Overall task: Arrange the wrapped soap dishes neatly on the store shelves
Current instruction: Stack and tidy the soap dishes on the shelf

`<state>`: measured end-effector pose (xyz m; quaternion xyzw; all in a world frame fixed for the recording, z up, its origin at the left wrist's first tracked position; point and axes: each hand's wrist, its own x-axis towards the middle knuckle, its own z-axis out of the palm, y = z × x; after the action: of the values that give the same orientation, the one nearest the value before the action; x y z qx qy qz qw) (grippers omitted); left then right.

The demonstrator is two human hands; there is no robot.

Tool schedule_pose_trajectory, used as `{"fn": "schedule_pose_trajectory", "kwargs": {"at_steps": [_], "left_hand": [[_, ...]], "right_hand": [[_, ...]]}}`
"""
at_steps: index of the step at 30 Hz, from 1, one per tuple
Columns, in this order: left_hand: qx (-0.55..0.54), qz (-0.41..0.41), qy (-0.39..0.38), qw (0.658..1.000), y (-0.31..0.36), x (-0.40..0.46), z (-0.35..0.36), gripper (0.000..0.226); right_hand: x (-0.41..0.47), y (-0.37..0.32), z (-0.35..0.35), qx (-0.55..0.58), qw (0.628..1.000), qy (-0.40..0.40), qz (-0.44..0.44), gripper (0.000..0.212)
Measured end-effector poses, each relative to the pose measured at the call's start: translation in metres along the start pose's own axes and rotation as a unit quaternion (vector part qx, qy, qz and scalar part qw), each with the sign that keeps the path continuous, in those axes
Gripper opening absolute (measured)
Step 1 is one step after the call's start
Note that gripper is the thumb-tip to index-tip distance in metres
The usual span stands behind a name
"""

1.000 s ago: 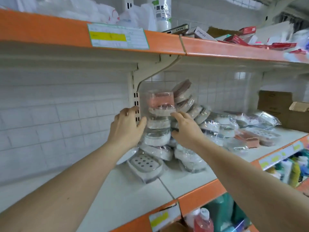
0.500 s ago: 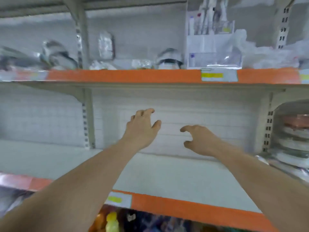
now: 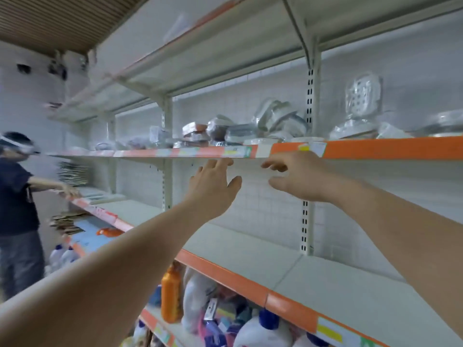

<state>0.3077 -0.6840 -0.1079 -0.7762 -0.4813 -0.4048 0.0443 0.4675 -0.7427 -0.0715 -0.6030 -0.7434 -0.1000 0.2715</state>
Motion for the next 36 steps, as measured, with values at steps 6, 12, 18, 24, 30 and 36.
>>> {"fn": "schedule_pose_trajectory", "kwargs": {"at_steps": [6, 12, 18, 24, 30, 36], "left_hand": [[0.012, -0.012, 0.035, 0.999, -0.078, 0.063, 0.008, 0.046], [0.029, -0.027, 0.063, 0.997, -0.139, 0.142, 0.024, 0.044], [0.021, -0.055, 0.078, 0.995, -0.203, 0.212, 0.027, 0.043], [-0.005, -0.066, 0.050, 0.997, -0.271, 0.293, 0.045, 0.047], [-0.051, -0.024, -0.074, 0.996, -0.326, 0.388, 0.072, 0.073], [-0.014, 0.076, -0.209, 0.975, -0.366, 0.456, 0.092, 0.081]], "right_hand": [[0.090, -0.021, 0.018, -0.020, 0.997, 0.063, -0.047, 0.038], [0.187, -0.023, 0.039, -0.038, 0.990, 0.104, -0.083, 0.042], [0.281, -0.041, 0.060, -0.103, 0.988, 0.069, -0.089, 0.049], [0.358, -0.066, 0.090, -0.209, 0.972, 0.082, -0.069, 0.047], [0.434, -0.078, 0.132, -0.285, 0.955, 0.082, -0.004, 0.049], [0.516, -0.093, 0.155, -0.325, 0.941, 0.057, 0.079, 0.051]]}}
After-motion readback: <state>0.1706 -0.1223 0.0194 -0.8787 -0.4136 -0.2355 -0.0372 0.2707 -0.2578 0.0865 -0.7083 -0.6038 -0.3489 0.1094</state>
